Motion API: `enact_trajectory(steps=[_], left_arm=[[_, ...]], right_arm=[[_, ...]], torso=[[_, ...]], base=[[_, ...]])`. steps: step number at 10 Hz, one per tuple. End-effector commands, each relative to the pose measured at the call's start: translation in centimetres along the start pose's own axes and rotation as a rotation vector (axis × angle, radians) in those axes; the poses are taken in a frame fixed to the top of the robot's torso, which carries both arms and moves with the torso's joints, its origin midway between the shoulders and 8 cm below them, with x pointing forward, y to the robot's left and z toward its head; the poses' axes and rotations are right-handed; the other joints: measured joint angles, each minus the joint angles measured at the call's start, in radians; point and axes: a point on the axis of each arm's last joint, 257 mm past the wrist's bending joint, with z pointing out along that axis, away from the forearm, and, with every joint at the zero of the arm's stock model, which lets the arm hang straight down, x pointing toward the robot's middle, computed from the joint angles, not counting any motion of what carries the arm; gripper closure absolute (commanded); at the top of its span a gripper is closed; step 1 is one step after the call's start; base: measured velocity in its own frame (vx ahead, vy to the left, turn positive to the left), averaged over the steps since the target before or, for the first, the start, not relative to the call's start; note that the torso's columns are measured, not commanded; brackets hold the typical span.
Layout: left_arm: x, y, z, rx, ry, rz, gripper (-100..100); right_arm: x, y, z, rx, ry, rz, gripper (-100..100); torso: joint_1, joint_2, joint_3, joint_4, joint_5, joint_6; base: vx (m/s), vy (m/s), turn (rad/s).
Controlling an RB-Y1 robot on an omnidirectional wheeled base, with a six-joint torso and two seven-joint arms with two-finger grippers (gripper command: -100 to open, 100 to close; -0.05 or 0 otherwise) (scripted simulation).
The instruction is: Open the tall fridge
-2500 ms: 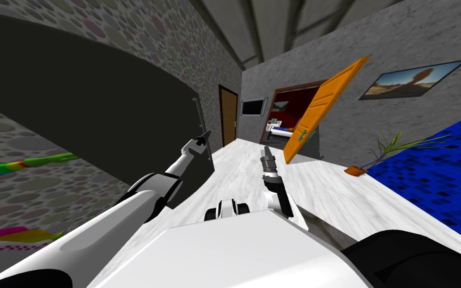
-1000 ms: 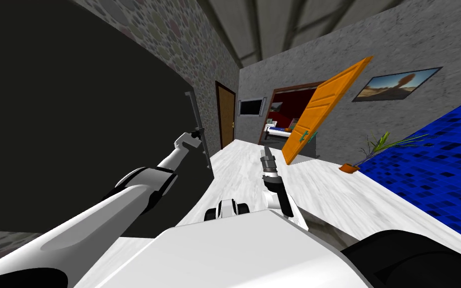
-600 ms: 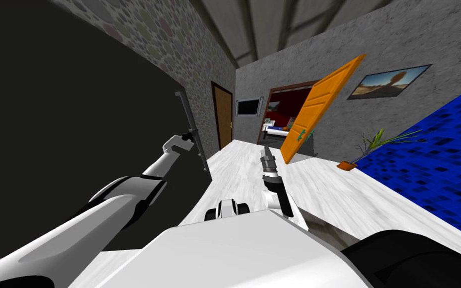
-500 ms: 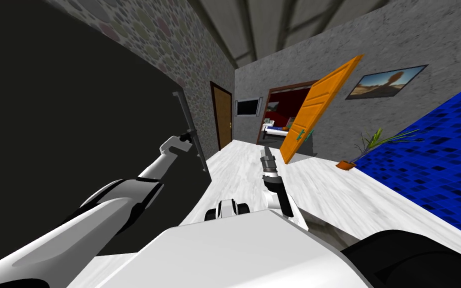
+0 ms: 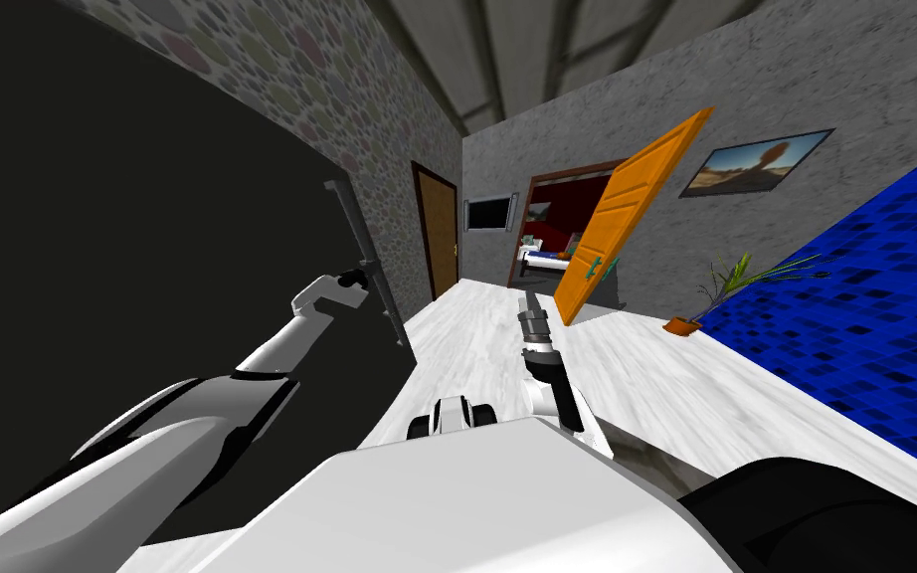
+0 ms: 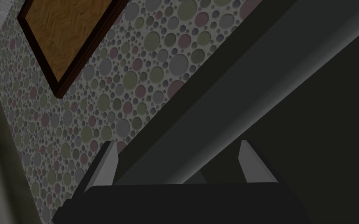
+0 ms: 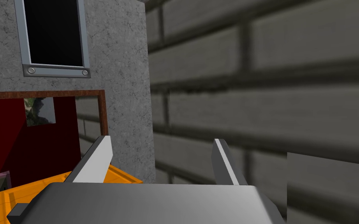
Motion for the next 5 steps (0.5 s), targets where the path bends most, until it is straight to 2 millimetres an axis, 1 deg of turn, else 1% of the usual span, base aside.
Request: enact_trajectory(steps=[1,2,3,4,5], left_arm=[[-2.8,2.2,-1.0,-0.019,-0.034,0.022,-100],[-3.2,3.1,-1.9,-0.02,-0.027,-0.017,-100],[-3.2,3.5,-2.6,-0.016,-0.025,0.007,-100],[-4.5,3.7,-2.7,-0.021,-0.041,0.028,-100],[-4.5,3.7,-2.7,-0.021,-0.041,0.028,-100]], right_arm=[[0.0,0.0,0.0,0.0,0.0,0.0,0],[0.0,0.0,0.0,0.0,0.0,0.0,0],[0.0,0.0,0.0,0.0,0.0,0.0,0],[0.0,0.0,0.0,0.0,0.0,0.0,0],[0.0,0.0,0.0,0.0,0.0,0.0,0]], torso=[[0.0,0.0,0.0,-0.001,0.0,0.001],[0.004,0.0,-0.001,0.0,0.0,-0.001],[0.002,-0.002,-0.001,0.0,0.0,0.0],[0.001,-0.002,-0.002,-0.001,0.0,0.001],[0.004,0.0,-0.001,0.0,0.0,0.0]], base=[[0.032,-0.037,-0.003],[0.079,-0.059,-0.057],[0.083,-0.058,-0.014],[0.026,-0.035,-0.005],[-0.007,-0.01,0.002]])
